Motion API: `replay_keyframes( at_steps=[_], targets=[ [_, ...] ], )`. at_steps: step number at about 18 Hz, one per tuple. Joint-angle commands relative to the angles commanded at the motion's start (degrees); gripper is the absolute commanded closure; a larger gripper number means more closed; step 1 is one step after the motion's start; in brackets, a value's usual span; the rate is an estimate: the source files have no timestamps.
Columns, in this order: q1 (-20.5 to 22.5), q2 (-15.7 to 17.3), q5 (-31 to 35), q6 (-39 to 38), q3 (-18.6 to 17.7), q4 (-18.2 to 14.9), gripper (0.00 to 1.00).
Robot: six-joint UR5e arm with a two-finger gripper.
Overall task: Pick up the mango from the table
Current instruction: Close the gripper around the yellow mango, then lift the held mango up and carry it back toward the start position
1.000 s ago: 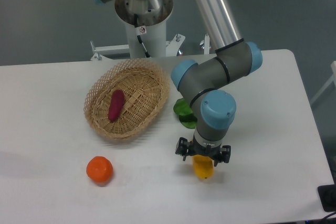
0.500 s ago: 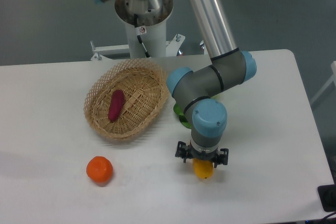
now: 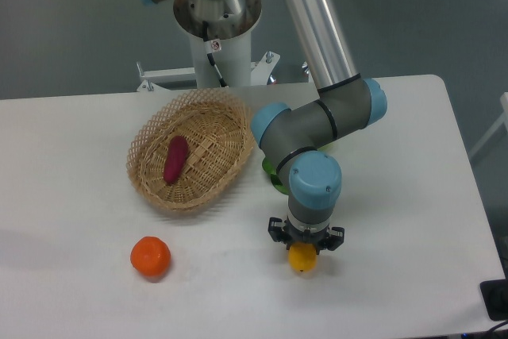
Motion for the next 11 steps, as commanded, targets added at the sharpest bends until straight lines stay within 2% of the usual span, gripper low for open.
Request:
replay_keyframes(
  at_steps=[5,11],
  targets=[
    [0.7,2.02,-0.44,0.88,0.35,-0.09,0.48],
    [3.77,5.01,-0.35,2.97,0.26,-0.79,0.48]
  ],
)
